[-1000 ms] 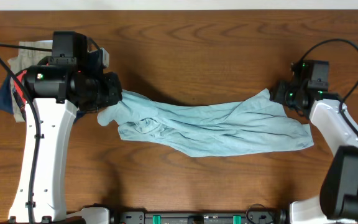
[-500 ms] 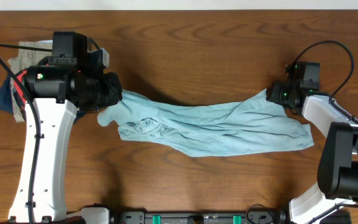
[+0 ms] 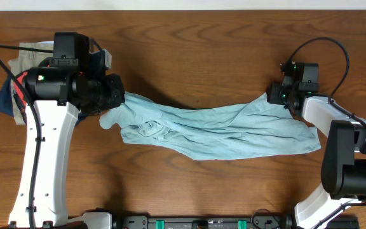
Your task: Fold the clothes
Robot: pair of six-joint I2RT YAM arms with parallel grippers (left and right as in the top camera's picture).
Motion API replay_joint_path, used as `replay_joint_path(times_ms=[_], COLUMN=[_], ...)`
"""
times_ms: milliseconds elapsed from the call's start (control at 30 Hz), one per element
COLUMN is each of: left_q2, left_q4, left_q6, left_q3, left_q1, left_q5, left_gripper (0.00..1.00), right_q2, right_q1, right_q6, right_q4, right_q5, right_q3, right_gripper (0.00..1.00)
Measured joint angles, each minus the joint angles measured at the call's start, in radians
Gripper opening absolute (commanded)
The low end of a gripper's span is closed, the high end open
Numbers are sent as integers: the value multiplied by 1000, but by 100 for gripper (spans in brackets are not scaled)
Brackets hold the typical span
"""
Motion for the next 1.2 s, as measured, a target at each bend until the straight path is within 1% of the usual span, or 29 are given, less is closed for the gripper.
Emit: replay_joint_path(times_ms=[67,200,567,700,1200], left_q2=[0,0,0,0,0], left_q4=[0,0,0,0,0], left_q6=[0,0,0,0,0], left_q3=[0,0,0,0,0], left_q1=[0,0,0,0,0], left_q5=[0,0,0,0,0], left_gripper=[6,6,6,6,6], right_q2=[0,0,0,0,0], right_q1=[0,0,16,28,34], right_q6=[-16,-44,-127,-137,-144], right_q4=[10,45,-3,-11,-16], right_q5=[0,-2,-25,-25,42], right_q3=[0,0,0,0,0], right_gripper=[42,35,34,33,33])
